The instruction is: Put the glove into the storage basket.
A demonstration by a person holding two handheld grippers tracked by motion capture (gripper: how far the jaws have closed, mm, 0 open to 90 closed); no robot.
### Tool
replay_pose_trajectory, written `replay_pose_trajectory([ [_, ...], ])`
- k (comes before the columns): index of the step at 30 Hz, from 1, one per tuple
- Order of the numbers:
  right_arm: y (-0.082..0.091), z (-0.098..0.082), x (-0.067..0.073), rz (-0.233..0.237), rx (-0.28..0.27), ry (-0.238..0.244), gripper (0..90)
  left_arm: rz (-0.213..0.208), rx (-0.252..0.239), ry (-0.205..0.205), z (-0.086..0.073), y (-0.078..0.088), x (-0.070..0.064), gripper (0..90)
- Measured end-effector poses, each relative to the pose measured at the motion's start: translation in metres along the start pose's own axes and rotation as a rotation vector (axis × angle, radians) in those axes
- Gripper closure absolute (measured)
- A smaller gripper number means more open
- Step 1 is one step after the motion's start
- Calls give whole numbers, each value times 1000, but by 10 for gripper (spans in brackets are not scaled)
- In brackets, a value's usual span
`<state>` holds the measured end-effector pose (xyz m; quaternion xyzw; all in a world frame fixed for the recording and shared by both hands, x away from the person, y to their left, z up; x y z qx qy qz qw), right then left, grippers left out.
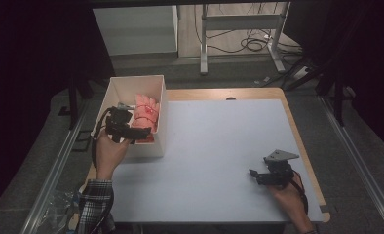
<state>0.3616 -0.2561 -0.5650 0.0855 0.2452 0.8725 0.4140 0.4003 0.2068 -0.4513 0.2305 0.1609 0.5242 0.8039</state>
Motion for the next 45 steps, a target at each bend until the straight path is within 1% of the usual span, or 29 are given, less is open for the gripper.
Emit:
replay_pose_trajectory([
  [7,0,0,0,-1,-1,-1,225,-34,-24,-26,-5,12,-15,17],
  [11,0,0,0,-1,1,-4,224,-56,-43,-19,-9,17,-22,15],
  [15,0,0,0,-2,-1,-4,223,-81,-51,-22,-15,21,-29,16],
  [23,0,0,0,-3,-1,-4,222,-129,-69,-48,-27,28,-49,16],
  [28,0,0,0,-3,0,-2,222,-160,-74,-68,-34,28,-62,17],
  [34,0,0,0,-3,-1,-4,221,-187,-79,-79,-43,27,-76,18],
  [41,0,0,0,-4,-1,-3,221,-227,-76,-103,-55,20,-94,21],
  [45,0,0,0,-4,0,-3,221,-254,-75,-113,-63,12,-106,22],
])
Point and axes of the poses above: each handheld gripper's, and its own axes: y roughly backward along the jaws, z roughly out of its top, x roughly to its left, the point moved 5 cm from there along -y, roughly forward along the jaws, and after that the axes turned 13 degrees about -x, right-handed, at the moved point
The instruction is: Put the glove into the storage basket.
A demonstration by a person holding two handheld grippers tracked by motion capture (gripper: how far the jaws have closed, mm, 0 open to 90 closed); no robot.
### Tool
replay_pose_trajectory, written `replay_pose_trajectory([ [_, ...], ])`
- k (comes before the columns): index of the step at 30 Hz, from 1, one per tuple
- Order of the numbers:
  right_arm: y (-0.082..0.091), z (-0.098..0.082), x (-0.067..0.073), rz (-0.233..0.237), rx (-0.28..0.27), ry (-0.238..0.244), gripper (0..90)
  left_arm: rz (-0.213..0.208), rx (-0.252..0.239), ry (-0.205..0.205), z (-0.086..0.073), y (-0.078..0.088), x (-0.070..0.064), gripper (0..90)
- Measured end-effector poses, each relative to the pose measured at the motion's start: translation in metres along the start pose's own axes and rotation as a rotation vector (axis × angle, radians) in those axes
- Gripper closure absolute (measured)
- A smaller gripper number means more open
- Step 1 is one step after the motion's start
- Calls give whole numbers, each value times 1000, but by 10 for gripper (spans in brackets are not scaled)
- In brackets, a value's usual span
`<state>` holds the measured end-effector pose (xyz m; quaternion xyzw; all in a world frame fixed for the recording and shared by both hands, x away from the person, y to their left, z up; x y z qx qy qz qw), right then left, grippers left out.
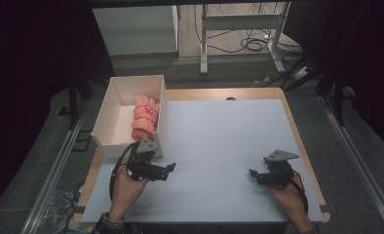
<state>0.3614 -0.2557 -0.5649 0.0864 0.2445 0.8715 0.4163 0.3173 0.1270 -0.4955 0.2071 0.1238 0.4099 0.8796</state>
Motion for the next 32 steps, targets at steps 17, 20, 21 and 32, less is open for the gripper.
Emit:
replay_pose_trajectory([
  [17,0,0,0,-1,-1,0,220,-76,70,-16,-46,-49,-22,23],
  [20,0,0,0,0,-1,0,220,-63,88,-37,-52,-55,-22,23],
  [21,0,0,0,0,-1,0,220,-64,91,-37,-54,-56,-22,23],
  [32,0,0,0,0,-1,0,219,-76,111,-61,-66,-69,-24,0],
])
Point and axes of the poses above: each handheld gripper's, and its own axes: y roughly backward along the jaws, z roughly out of its top, x roughly to its left, the point moved 5 cm from there along -y, roughly forward along the jaws, and after that the axes turned 13 degrees about -x, right-handed, at the moved point
